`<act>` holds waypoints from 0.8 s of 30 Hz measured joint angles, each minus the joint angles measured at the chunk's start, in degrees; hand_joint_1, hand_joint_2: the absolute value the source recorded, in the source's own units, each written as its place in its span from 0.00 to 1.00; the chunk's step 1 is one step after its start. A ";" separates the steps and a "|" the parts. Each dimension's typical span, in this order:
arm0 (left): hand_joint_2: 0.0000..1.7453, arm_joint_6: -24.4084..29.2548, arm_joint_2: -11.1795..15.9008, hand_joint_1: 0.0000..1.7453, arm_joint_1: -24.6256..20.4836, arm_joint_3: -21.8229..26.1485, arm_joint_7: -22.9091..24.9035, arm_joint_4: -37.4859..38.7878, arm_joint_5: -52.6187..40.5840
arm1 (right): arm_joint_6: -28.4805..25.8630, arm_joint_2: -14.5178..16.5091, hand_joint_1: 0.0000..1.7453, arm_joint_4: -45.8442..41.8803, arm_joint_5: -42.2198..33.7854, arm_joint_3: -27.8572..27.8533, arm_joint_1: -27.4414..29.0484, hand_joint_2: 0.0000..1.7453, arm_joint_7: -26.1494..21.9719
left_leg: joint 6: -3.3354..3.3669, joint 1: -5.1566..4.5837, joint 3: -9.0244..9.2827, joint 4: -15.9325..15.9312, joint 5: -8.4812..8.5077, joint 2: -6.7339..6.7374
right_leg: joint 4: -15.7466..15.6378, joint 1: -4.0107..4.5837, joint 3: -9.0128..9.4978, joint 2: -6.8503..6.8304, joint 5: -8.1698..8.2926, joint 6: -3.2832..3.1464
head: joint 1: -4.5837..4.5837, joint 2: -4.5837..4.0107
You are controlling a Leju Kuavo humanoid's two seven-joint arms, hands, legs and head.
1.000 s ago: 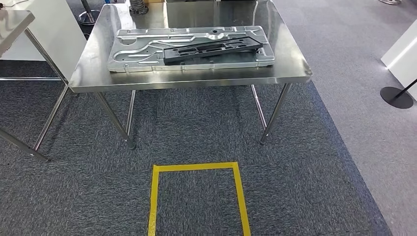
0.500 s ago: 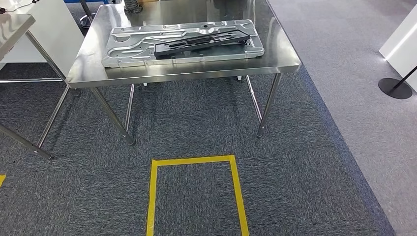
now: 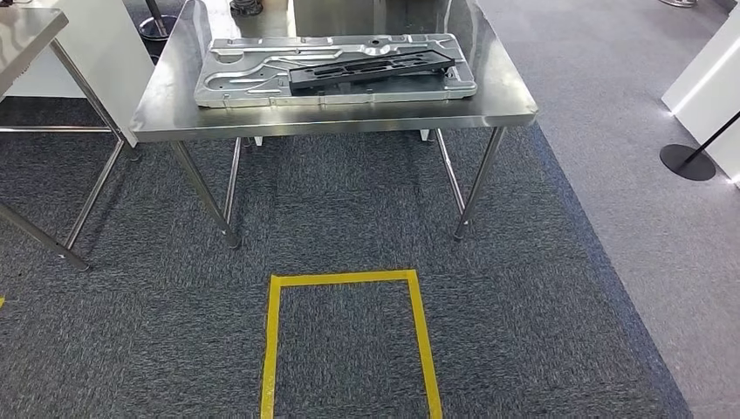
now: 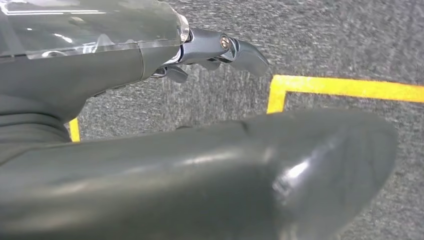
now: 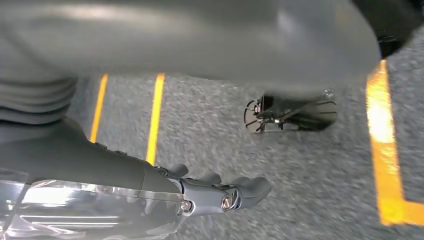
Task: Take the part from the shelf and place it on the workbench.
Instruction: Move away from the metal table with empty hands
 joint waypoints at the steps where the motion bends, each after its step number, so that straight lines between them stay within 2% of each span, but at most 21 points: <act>1: 0.00 0.16 0.00 0.00 -0.01 0.00 0.17 0.00 0.03 | 0.17 0.00 0.00 0.01 -0.07 -0.23 0.02 1.00 0.46 | -0.03 -0.08 -0.25 0.13 0.13 -0.01 | -0.84 -0.02 0.78 0.00 0.84 -0.08 | 0.00 0.00; 3: 0.00 0.44 -0.01 0.00 -0.05 0.00 0.44 0.00 0.06 | 0.04 -0.03 0.00 -0.01 -0.11 -0.62 -0.06 1.00 1.52 | -0.12 -0.22 -0.52 0.52 0.24 -0.03 | -8.59 -0.08 5.44 -0.01 4.30 -0.27 | 0.00 0.00; 5: 0.00 0.58 0.08 0.00 -0.19 0.00 0.62 -0.01 0.05 | -0.62 0.04 0.00 0.00 -0.16 -0.87 -0.26 1.00 2.91 | -0.22 -0.62 -0.83 1.21 0.01 -0.11 | -15.50 -0.16 9.20 0.09 6.17 -0.37 | -0.01 0.00; 6: 0.00 0.58 0.13 0.00 -0.29 0.00 0.68 -0.02 0.04 | -1.02 0.09 0.00 0.01 -0.10 -0.95 -0.32 1.00 3.70 | -0.30 -0.81 -0.97 1.46 -0.09 -0.13 | -16.86 -0.17 9.81 0.13 6.29 -0.40 | -0.02 0.00; 8: 0.00 0.59 0.17 0.00 -0.45 0.00 0.79 -0.02 0.05 | -1.62 0.14 0.00 0.03 0.12 -1.11 -0.36 1.00 4.99 | -0.62 -0.90 -1.17 1.57 0.02 -0.16 | -16.99 0.04 9.61 0.16 6.33 -0.95 | -0.02 0.00; 10: 0.00 0.65 0.16 0.00 -0.49 0.00 0.85 -0.02 0.20 | -1.88 0.08 0.00 0.03 0.31 -1.27 -0.35 0.50 5.35 | -0.97 -0.73 -1.35 1.55 0.28 -0.16 | -16.96 0.30 9.40 0.15 6.57 -1.17 | -0.02 0.00; 12: 0.50 0.72 0.12 0.00 -0.48 0.00 0.85 -0.01 0.45 | -1.81 0.03 0.00 0.03 0.32 -1.46 -0.36 0.00 4.99 | -1.19 -0.58 -1.49 1.54 0.45 -0.16 | -16.92 0.46 9.25 0.16 6.69 -1.37 | -0.02 0.00; 14: 1.00 0.72 0.09 0.00 -0.47 0.00 0.80 0.00 0.63 | -1.77 0.02 0.00 0.03 0.32 -1.67 -0.37 0.00 4.82 | -1.29 -0.49 -1.52 1.54 0.53 -0.16 | -16.88 0.54 9.20 0.15 6.74 -1.45 | -0.02 0.00; 17: 1.00 0.84 0.09 0.00 -0.46 0.00 0.70 -0.01 0.75 | -1.81 0.02 0.00 0.03 0.46 -1.86 -0.38 0.00 4.39 | -1.38 -0.46 -1.53 1.53 0.60 -0.16 | -16.81 0.56 9.17 0.15 6.75 -1.48 | -0.02 0.00; 21: 1.00 0.35 0.08 0.00 -0.45 0.00 0.69 0.00 1.19 | -1.78 -0.11 0.00 0.03 0.55 -1.97 -0.39 1.00 3.34 | -1.43 -0.40 -1.56 1.52 0.65 -0.16 | -16.78 0.56 9.15 0.15 6.76 -1.48 | -0.02 0.00; 24: 1.00 -0.46 0.07 0.00 -0.38 -0.16 0.86 0.00 1.63 | -1.81 -0.32 0.00 0.01 0.34 -1.99 -0.36 1.00 3.08 | -1.42 -0.33 -1.57 1.52 0.66 -0.17 | -16.78 0.53 9.15 0.15 6.78 -1.46 | -0.02 0.00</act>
